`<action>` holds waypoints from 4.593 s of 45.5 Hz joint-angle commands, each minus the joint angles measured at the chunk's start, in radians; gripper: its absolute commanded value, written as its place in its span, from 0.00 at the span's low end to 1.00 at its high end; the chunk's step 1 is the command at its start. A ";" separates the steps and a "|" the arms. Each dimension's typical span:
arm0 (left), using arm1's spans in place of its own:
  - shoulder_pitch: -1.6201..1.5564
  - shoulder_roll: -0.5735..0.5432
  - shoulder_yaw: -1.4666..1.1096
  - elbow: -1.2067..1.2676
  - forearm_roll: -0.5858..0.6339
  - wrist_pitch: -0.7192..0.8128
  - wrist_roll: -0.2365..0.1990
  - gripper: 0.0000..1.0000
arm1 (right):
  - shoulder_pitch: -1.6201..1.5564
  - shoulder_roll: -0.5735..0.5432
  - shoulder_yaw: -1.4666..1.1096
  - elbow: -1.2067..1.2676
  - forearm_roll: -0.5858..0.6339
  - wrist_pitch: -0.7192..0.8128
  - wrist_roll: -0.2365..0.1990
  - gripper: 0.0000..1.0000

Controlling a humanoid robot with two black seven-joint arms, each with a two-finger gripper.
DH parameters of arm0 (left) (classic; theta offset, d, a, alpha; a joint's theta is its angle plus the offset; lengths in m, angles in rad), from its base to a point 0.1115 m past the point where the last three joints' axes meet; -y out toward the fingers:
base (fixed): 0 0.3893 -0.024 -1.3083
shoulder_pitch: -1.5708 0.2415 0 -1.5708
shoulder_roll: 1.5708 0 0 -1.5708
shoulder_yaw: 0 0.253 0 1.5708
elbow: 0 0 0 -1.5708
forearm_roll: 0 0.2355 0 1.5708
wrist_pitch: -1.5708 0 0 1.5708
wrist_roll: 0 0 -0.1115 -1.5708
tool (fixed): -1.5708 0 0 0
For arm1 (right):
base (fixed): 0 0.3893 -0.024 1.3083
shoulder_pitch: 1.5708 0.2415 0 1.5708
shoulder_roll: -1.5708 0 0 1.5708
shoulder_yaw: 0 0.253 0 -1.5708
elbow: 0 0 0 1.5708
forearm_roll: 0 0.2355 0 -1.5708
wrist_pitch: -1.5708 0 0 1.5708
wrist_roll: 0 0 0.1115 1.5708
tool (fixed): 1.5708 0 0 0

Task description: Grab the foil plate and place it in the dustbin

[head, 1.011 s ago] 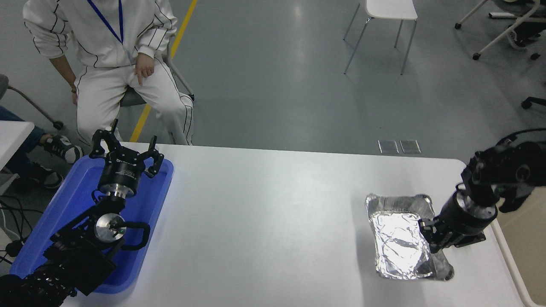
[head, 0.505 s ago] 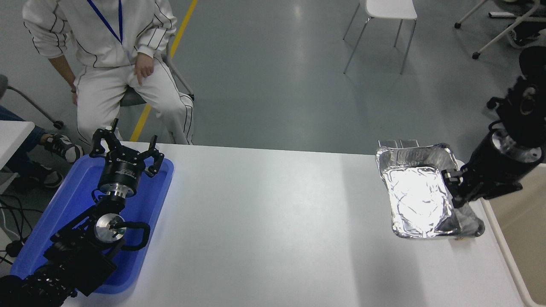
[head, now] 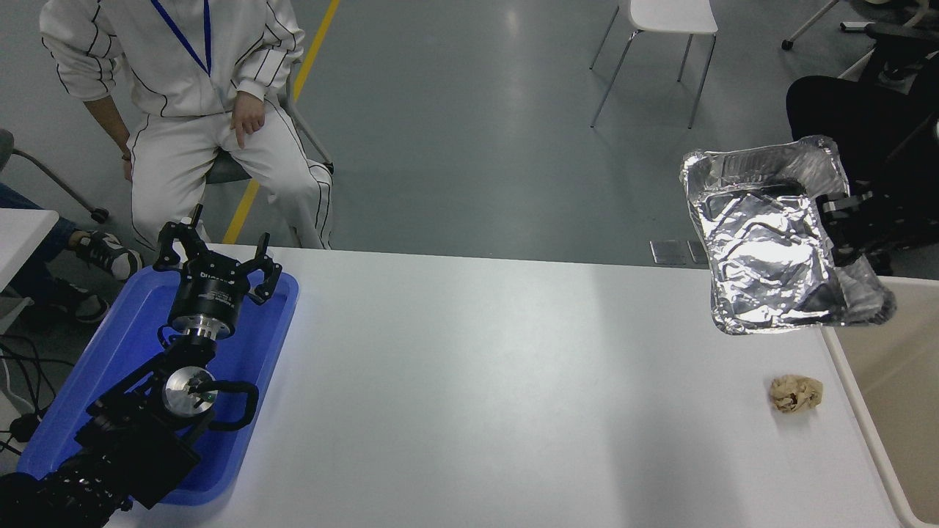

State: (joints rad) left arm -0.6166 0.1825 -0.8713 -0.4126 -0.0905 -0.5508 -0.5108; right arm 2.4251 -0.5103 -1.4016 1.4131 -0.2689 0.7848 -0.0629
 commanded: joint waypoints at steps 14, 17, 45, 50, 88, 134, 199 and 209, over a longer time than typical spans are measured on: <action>0.001 0.000 0.000 0.000 0.000 0.000 0.000 1.00 | 0.003 -0.148 -0.295 -0.008 -0.021 0.001 -0.002 0.00; 0.001 0.000 0.000 0.000 0.000 0.000 -0.002 1.00 | -0.004 -0.169 -0.350 -0.016 -0.023 0.001 -0.002 0.00; 0.003 0.000 0.000 0.000 0.000 0.000 -0.003 1.00 | -0.040 -0.516 -0.430 -0.117 -0.237 0.001 -0.008 0.00; 0.003 0.000 0.000 0.000 0.000 0.000 -0.002 1.00 | -0.063 -0.521 -0.418 -0.141 -0.237 0.001 -0.008 0.00; 0.003 0.000 0.000 0.000 0.000 0.000 -0.003 1.00 | -0.966 -0.582 0.420 -0.689 -0.220 0.001 -0.008 0.00; 0.003 0.000 0.000 0.000 0.000 0.000 -0.003 1.00 | -1.681 -0.232 0.889 -0.986 -0.016 -0.895 -0.006 0.00; 0.003 0.000 0.000 0.000 0.000 0.000 -0.003 1.00 | -1.689 -0.237 0.969 -0.989 -0.023 -0.955 -0.005 1.00; 0.001 0.000 0.000 0.000 0.000 0.000 -0.003 1.00 | -1.581 -0.356 0.931 -0.729 -0.030 -0.947 -0.005 1.00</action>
State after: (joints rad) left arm -0.6147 0.1825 -0.8713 -0.4126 -0.0905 -0.5509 -0.5139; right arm 0.7465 -0.7612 -0.4383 0.4553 -0.2942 -0.1714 -0.0674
